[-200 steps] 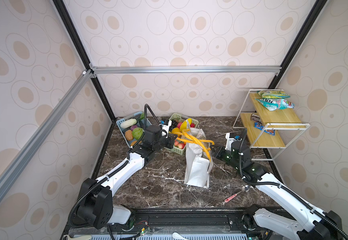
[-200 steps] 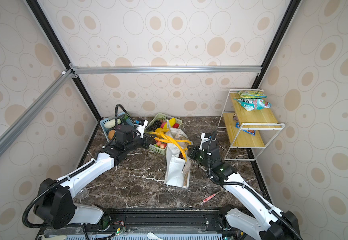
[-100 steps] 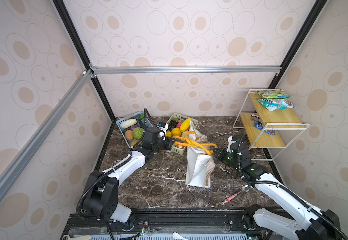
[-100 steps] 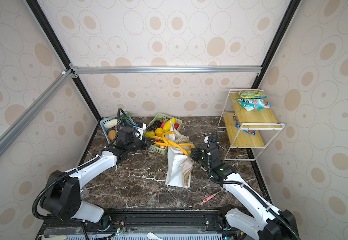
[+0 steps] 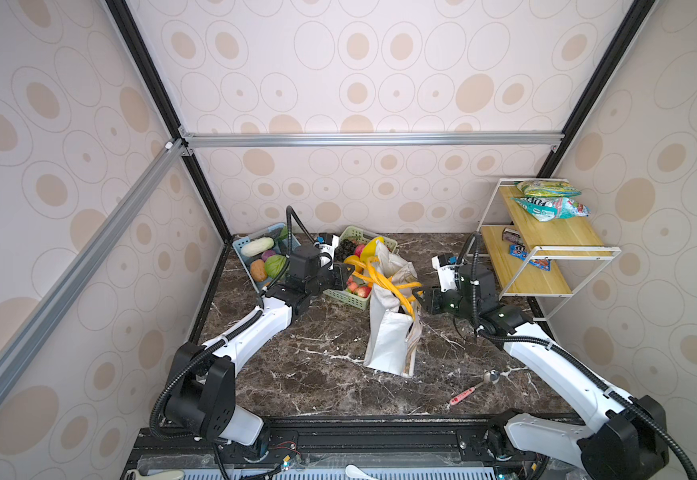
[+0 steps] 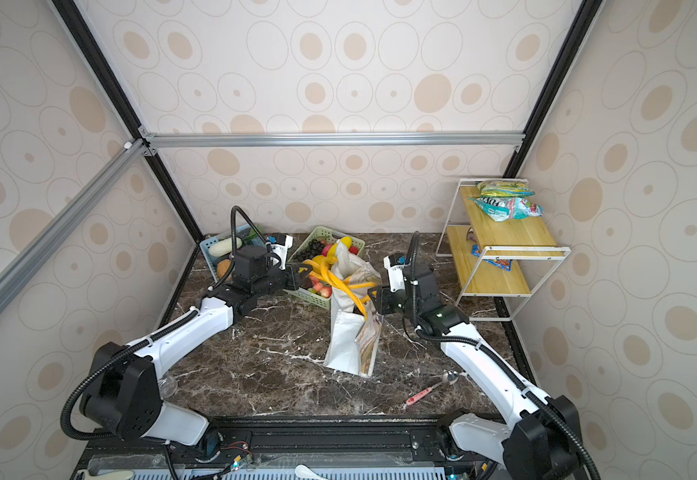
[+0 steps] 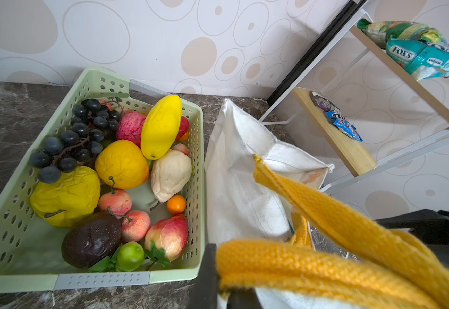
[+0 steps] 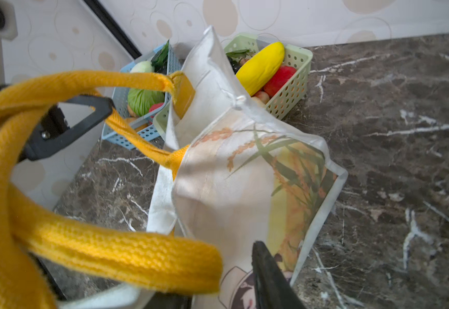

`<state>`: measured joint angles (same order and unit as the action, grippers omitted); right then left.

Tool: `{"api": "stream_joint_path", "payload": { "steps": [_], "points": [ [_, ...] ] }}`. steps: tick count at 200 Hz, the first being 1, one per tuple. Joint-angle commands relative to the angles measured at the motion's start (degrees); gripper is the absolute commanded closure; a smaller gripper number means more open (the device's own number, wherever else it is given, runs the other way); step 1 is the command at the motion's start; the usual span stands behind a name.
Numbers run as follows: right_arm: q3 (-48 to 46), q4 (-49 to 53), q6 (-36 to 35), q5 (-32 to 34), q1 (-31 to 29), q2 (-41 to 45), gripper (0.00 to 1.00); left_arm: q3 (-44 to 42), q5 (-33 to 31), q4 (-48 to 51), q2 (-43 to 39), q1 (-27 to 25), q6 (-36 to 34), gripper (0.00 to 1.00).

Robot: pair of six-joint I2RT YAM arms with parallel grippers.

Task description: Place the food into the grocery bag and tie it

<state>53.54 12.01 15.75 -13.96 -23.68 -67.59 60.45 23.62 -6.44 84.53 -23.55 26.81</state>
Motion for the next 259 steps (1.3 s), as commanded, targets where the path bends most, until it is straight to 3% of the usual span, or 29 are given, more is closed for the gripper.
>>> {"api": "stream_joint_path", "payload": {
  "steps": [1, 35, 72, 112, 170, 241, 259],
  "points": [
    [2.7, 2.7, -8.2, -3.3, -0.6, -0.8, 0.54, 3.0, -1.0, 0.2, -0.4, -0.9, -0.6, 1.00],
    [3.9, 2.9, -12.0, -1.2, -3.1, -0.4, 0.43, 4.6, -1.7, 1.9, -0.4, -1.2, -1.0, 1.00],
    [3.8, 3.1, -16.6, 9.9, -7.3, 1.3, 0.35, 5.6, -2.0, 2.8, -0.5, -1.4, -1.2, 1.00],
    [7.2, 4.6, -21.3, 16.5, -10.6, 0.7, 0.30, 5.9, -2.1, 3.0, -0.3, -1.8, -1.2, 1.00],
    [10.7, 3.3, -28.3, 18.7, -16.1, -2.7, 0.29, 5.8, -2.7, 3.5, -0.8, -2.1, -1.6, 1.00],
    [14.6, 3.4, -32.7, 20.6, -18.4, -7.2, 0.29, 5.6, -2.3, 3.9, -0.9, -2.0, -2.0, 1.00],
    [15.1, 3.2, -32.6, 20.8, -18.4, -7.3, 0.43, 5.7, -2.5, 4.0, -1.0, -2.1, -2.0, 1.00]
  ]
}}
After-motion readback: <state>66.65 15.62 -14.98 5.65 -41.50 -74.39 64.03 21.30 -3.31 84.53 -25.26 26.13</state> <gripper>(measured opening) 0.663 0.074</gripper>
